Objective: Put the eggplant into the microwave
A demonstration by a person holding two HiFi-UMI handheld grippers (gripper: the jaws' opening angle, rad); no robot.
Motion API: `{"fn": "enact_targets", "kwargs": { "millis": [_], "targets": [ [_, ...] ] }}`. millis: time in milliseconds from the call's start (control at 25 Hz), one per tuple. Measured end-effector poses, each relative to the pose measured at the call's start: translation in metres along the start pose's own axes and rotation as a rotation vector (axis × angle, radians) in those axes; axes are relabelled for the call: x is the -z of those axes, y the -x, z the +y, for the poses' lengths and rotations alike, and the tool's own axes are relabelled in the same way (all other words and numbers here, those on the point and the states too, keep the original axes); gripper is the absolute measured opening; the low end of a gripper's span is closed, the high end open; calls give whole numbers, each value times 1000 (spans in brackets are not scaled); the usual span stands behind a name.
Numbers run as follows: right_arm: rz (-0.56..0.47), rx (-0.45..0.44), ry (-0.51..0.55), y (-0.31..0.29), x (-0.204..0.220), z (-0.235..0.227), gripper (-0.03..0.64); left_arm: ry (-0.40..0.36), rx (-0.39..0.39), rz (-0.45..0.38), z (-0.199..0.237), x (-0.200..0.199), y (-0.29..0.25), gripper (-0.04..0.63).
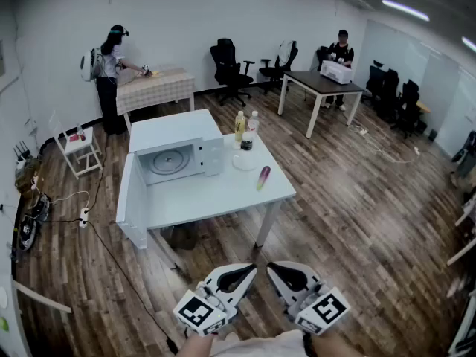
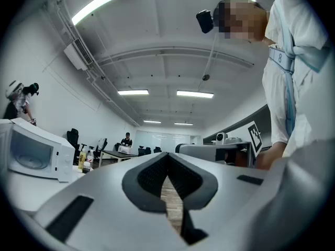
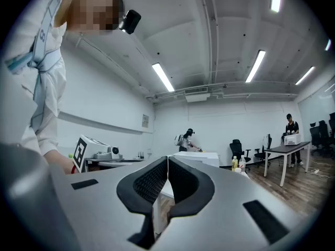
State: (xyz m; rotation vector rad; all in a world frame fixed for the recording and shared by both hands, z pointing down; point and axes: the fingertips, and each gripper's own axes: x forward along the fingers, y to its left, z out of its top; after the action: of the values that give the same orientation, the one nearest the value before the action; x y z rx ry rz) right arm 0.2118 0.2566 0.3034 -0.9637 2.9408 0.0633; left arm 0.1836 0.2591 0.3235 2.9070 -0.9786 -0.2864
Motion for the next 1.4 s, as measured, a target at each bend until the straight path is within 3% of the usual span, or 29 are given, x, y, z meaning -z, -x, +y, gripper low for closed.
{"fn": "enact_targets", "kwargs": {
  "millis": [840,1120,1320,1400],
  "targets": [
    [41,5,0,-18,7,-1,34,1,17,-29,12,-6,10,2],
    [40,-7,-58,-30,17,6,37,23,-10,-29,28,1,26,2],
    [93,5,-73,-51,29,-6,43,26,-33,-33,46,-4,30,2],
    [102,-6,-79,-61,33,-14,84,33,-52,-35,57,-4,30,2]
  ]
}}
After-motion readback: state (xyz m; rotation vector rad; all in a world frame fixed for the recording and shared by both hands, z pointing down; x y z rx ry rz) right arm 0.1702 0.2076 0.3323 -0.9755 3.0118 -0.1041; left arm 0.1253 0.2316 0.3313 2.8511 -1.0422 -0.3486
